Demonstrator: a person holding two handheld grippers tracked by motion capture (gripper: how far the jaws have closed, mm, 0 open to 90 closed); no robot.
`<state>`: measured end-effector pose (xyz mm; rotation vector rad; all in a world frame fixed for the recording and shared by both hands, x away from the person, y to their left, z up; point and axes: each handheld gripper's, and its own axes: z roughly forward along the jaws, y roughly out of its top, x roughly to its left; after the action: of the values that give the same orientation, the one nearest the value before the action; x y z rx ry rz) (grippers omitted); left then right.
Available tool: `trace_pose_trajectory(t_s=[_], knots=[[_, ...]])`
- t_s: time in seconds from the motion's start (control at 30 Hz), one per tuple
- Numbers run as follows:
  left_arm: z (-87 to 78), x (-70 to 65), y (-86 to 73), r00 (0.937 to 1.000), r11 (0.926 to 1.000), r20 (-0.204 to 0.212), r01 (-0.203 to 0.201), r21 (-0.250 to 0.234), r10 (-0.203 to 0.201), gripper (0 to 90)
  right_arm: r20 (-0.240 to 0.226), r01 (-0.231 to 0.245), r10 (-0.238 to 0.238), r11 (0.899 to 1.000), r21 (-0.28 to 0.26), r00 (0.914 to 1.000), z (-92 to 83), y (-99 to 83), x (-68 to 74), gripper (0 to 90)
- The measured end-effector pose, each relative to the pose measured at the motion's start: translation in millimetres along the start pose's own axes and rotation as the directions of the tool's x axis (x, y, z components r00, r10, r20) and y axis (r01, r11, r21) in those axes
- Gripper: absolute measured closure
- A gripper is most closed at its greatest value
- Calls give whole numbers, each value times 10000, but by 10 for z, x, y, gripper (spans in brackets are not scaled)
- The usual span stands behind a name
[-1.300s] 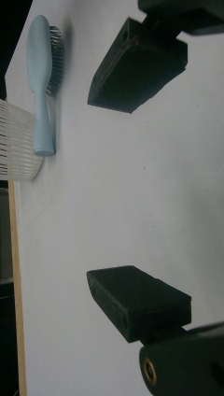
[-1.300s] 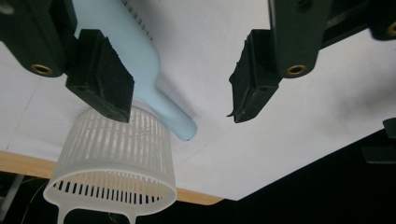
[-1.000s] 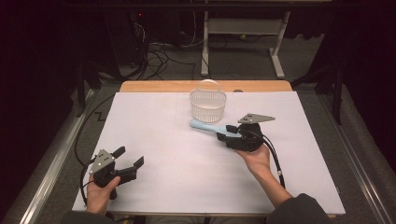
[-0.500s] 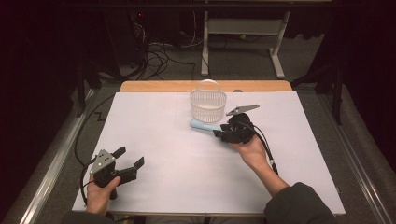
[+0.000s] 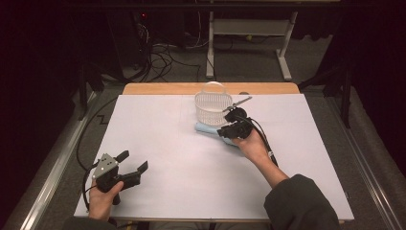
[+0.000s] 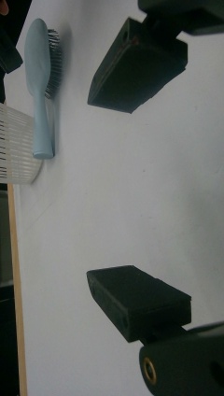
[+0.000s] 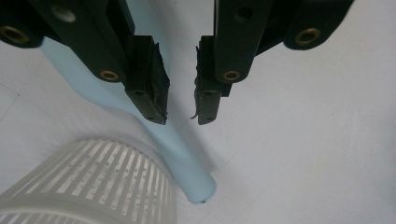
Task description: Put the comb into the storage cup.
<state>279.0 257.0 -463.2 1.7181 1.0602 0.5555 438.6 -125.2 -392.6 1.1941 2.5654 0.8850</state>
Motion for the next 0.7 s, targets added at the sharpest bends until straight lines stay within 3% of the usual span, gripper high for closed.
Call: trace_pose_trajectory(t_s=[0.23, 0.7], knots=[[-1, -3, 0, 10000, 10000, 13, -41, 21, 41, 159, 469, -171, 143, 9982, 578, 9988, 110, 134, -15, 826], [1, -7, -1, 10000, 10000, 58, -53, 41, 52, 159, 1136, 2, -139, 9928, 1197, 9934, 304, 240, -58, 900]])
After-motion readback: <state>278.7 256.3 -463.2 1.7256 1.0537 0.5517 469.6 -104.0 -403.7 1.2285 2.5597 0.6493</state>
